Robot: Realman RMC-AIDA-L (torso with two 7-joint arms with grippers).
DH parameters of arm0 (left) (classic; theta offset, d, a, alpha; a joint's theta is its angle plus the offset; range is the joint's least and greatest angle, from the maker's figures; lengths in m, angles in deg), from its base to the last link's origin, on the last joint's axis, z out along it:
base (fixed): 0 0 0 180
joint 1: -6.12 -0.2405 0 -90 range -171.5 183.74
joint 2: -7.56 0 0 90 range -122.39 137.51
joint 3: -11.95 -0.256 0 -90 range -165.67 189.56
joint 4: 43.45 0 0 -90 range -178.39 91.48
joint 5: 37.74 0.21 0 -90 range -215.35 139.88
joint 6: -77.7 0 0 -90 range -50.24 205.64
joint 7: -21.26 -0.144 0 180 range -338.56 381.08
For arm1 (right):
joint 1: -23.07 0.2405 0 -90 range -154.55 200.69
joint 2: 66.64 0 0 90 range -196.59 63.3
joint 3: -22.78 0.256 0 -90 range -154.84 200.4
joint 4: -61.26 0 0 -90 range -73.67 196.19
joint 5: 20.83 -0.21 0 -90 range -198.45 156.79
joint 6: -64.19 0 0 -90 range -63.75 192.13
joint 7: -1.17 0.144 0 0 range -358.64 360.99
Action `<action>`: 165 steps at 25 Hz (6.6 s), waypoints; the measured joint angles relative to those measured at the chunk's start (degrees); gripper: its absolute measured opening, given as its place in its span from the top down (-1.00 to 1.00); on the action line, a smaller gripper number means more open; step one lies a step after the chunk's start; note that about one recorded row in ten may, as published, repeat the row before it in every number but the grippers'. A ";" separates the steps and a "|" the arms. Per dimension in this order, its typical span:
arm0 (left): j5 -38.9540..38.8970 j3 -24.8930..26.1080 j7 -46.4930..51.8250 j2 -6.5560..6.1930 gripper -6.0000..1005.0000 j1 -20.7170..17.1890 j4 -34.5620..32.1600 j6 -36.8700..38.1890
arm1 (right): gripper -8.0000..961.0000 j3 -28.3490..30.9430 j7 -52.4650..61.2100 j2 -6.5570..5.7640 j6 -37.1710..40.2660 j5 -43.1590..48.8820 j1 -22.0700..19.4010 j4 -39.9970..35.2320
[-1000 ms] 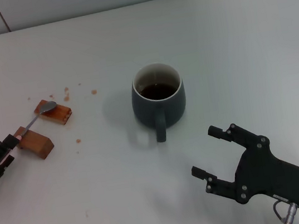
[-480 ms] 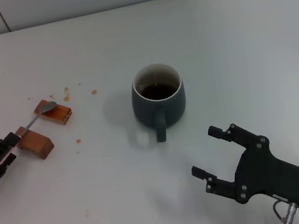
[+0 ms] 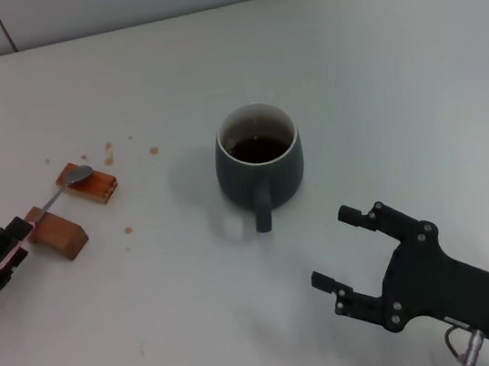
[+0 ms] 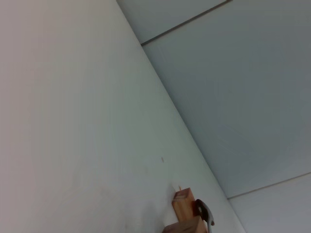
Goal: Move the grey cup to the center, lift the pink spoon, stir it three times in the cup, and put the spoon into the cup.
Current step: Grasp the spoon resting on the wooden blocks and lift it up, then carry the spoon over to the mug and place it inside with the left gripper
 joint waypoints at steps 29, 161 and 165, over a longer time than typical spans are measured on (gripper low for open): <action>0.00 0.00 1.95 0.00 -0.02 -0.01 -0.01 -0.39 | -0.64 -0.18 0.00 0.00 0.01 -0.01 0.08 0.00; 20.82 -30.00 10.31 -1.45 0.72 26.76 -60.12 28.38 | -0.64 3.57 2.97 -0.18 3.70 -0.71 -3.27 -3.49; 21.55 -32.95 10.89 -0.78 0.72 27.80 -62.29 28.56 | -0.64 3.57 2.99 -0.18 3.73 -0.71 -3.34 -3.52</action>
